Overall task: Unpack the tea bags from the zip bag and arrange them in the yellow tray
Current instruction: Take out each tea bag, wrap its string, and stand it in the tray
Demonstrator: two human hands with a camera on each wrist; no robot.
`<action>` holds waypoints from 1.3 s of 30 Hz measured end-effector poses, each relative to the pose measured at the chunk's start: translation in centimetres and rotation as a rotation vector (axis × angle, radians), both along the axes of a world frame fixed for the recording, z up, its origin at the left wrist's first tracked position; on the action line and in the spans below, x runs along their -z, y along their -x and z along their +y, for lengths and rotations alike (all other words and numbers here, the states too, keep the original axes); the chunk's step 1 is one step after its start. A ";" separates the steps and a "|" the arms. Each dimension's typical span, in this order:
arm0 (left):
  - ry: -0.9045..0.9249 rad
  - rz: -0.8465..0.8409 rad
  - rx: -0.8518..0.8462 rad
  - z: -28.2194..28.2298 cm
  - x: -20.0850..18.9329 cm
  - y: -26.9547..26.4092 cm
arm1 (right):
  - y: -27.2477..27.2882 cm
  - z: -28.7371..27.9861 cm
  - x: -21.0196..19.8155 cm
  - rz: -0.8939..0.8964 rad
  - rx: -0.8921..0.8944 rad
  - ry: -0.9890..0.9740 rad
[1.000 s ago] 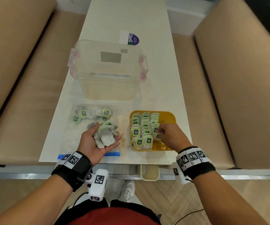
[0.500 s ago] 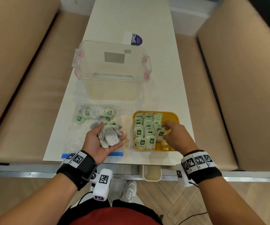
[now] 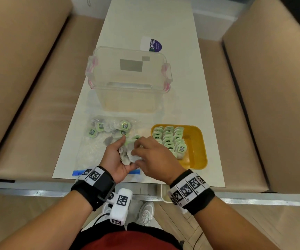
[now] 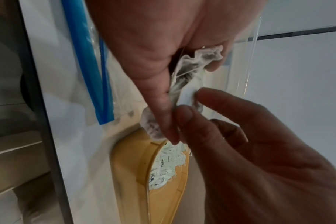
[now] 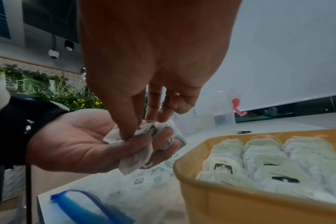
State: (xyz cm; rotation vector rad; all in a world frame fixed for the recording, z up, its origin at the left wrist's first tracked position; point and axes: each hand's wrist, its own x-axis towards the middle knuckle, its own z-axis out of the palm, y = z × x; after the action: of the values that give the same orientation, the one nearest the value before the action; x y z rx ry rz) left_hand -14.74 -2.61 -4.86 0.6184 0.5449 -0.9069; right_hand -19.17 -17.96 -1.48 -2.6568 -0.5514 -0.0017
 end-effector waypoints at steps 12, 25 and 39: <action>-0.047 -0.031 0.031 0.2 0.1 -0.4 | -0.6 0.0 -0.3 0.119 -0.012 -0.004; -0.061 0.003 0.000 -0.4 -0.1 -0.2 | -1.0 -0.1 -0.8 -0.005 0.120 -0.216; -0.097 0.043 0.015 0.3 0.7 -0.8 | -2.5 -5.8 -7.0 0.344 0.544 -0.418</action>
State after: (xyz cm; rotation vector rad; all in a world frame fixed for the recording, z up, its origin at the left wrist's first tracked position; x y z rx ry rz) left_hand -13.94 -2.34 -5.56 0.6929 0.6262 -0.9138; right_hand -16.68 -23.73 5.49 -2.2423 0.2643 0.1573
